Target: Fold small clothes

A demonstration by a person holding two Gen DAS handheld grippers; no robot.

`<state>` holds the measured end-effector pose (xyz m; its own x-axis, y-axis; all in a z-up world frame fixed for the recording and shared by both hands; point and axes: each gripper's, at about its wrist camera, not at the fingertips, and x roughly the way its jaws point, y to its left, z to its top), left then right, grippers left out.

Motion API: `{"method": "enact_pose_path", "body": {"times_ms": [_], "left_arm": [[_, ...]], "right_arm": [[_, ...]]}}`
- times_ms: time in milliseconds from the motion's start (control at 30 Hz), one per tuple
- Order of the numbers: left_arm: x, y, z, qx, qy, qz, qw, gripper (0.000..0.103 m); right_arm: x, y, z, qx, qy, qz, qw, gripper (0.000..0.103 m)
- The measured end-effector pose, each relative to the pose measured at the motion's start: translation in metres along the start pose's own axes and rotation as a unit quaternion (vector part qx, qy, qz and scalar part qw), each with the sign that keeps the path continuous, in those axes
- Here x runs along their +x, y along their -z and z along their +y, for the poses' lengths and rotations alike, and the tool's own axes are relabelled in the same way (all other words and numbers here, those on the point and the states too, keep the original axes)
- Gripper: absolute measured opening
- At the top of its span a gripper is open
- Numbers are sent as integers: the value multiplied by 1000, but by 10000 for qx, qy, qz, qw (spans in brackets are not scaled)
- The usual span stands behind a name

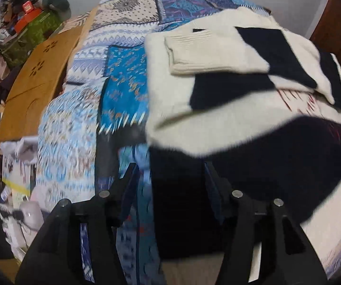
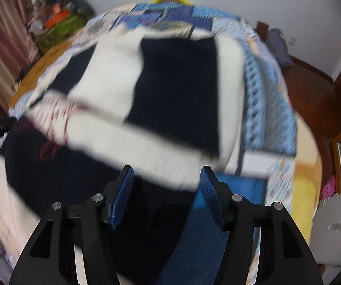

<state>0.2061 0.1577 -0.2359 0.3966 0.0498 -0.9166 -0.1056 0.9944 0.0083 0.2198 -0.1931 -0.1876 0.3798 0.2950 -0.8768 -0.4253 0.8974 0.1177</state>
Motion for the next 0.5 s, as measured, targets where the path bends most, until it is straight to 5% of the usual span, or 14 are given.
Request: {"method": "enact_pose_path", "body": {"times_ms": [233, 300, 333, 467, 500], "left_arm": [[-33, 47, 7, -179, 392, -36, 9991, 53], [-42, 59, 5, -153, 491, -93, 9986, 32], [-45, 62, 3, -137, 550, -85, 9984, 16], [-57, 72, -4, -111, 267, -293, 9992, 8], [-60, 72, -3, -121, 147, -370, 9991, 8]], "right_arm": [[-17, 46, 5, 176, -217, 66, 9996, 54], [-22, 56, 4, 307, -382, 110, 9987, 53], [-24, 61, 4, 342, -422, 111, 9985, 45], [-29, 64, 9, 255, -554, 16, 9981, 8], [-31, 63, 14, 128, -402, -28, 9991, 8]]}}
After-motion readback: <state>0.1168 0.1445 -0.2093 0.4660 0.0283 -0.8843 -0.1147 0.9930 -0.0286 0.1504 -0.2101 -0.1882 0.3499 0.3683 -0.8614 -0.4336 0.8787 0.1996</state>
